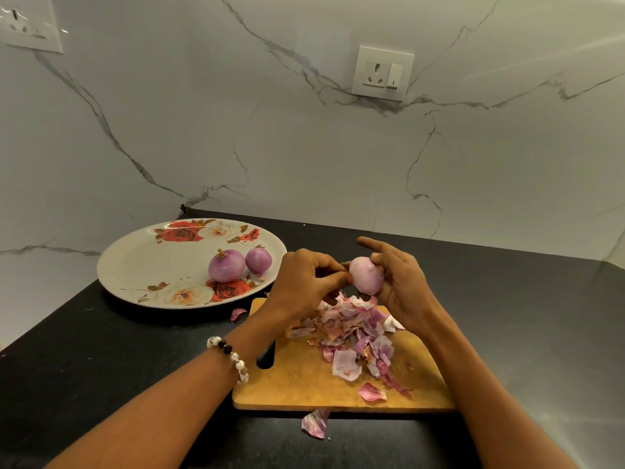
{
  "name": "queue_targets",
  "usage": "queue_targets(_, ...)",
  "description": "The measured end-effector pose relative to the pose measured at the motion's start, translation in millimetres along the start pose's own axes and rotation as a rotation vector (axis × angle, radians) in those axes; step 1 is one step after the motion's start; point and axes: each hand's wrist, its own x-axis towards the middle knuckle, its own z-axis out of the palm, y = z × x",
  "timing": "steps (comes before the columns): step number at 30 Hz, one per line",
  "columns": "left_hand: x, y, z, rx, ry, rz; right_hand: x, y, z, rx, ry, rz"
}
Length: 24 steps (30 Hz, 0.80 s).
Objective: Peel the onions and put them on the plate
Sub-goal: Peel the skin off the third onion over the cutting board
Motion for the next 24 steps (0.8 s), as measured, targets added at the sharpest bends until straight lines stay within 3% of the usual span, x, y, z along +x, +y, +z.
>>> queue_targets(7,0.2,4.3,1.2,0.019,-0.070,0.059,3.0,1.6,-4.0,-0.131,0.048,-0.031)
queue_targets(16,4.0,1.7,-3.2,0.159,0.141,0.238,-1.4,-1.0,-3.2,-0.154,-0.008,-0.029)
queue_targets(24,4.6,-1.6,-2.2,0.223,0.120,0.289,-3.7,-2.1,-3.7,-0.125,-0.113,-0.053)
